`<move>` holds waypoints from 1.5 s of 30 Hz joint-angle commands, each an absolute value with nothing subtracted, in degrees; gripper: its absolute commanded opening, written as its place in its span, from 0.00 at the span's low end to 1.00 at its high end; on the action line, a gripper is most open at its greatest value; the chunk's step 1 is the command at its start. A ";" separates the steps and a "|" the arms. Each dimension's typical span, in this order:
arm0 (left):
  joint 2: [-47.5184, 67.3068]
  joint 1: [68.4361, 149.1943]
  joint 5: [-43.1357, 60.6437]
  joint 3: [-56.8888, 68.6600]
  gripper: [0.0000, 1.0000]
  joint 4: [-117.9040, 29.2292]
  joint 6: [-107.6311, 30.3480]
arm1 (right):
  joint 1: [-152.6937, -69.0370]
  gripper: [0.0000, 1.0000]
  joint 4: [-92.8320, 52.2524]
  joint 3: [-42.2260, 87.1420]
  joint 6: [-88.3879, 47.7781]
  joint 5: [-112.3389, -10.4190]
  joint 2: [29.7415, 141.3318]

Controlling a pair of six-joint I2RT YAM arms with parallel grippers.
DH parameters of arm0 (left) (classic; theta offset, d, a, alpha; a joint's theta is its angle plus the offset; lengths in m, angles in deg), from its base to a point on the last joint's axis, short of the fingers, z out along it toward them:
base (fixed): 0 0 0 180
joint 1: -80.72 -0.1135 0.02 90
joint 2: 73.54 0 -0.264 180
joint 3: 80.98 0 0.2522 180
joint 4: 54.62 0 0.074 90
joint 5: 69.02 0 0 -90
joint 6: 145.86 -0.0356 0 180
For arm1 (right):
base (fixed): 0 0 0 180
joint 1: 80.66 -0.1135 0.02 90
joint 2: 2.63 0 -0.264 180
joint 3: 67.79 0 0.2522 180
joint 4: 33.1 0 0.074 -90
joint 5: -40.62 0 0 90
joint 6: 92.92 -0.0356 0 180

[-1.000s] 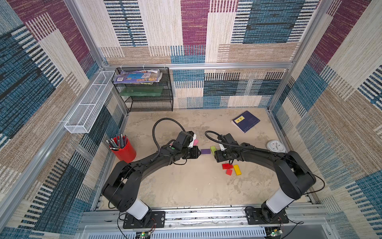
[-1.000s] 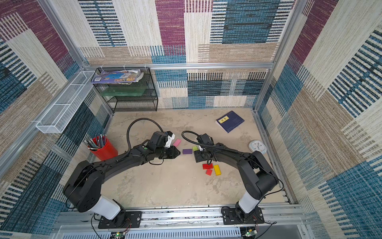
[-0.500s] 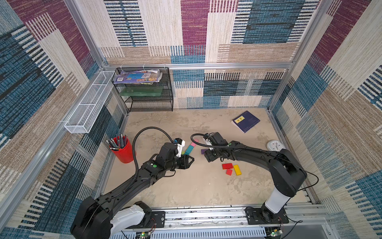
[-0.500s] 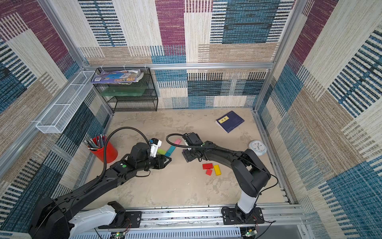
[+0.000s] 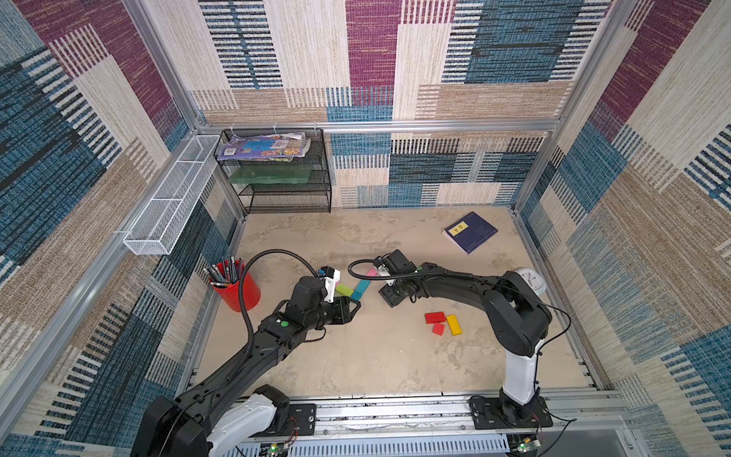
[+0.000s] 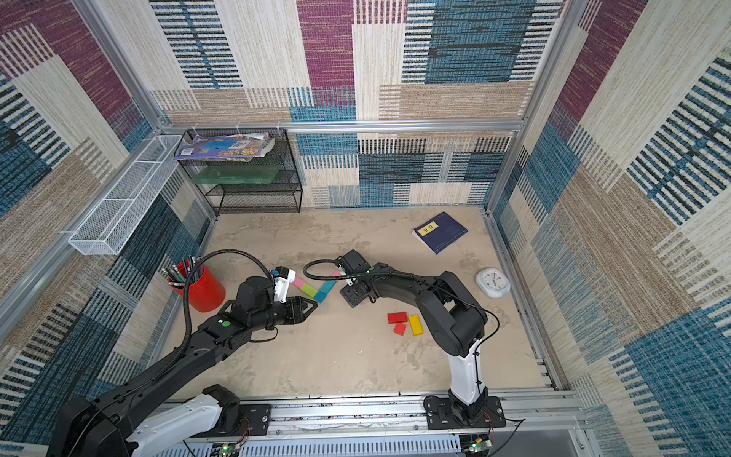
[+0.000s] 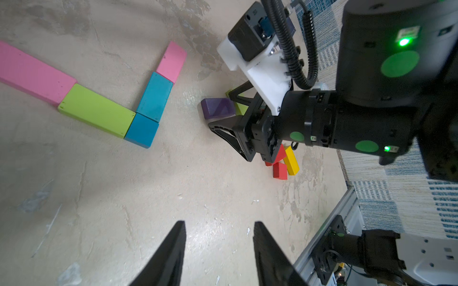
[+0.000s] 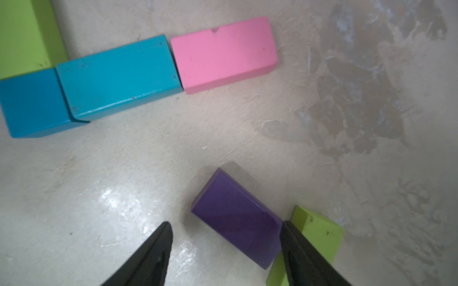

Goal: Assemble the letter v with building blocks
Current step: Pick up the building block from the center of the board, then assemble the building block at the center of the board.

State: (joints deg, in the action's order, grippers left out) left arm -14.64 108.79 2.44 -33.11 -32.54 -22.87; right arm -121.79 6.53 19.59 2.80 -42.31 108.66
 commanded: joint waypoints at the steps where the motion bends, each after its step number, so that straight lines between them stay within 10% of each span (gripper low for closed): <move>1: -14.63 108.15 0.96 -33.60 0.48 -34.34 -21.51 | -121.72 0.70 7.93 20.60 4.46 -43.22 109.90; 18: -10.77 107.26 -0.96 -33.92 0.48 -37.06 -20.92 | -124.77 0.23 10.37 17.33 -0.46 -41.55 109.35; 30: -2.18 108.28 -4.53 -32.42 0.45 -43.93 -19.49 | -119.25 0.27 7.47 4.25 -11.27 -45.68 87.72; 45: 14.65 115.43 -6.72 -21.45 0.42 -46.21 -20.09 | -116.06 0.27 8.49 0.56 -16.49 -44.88 91.61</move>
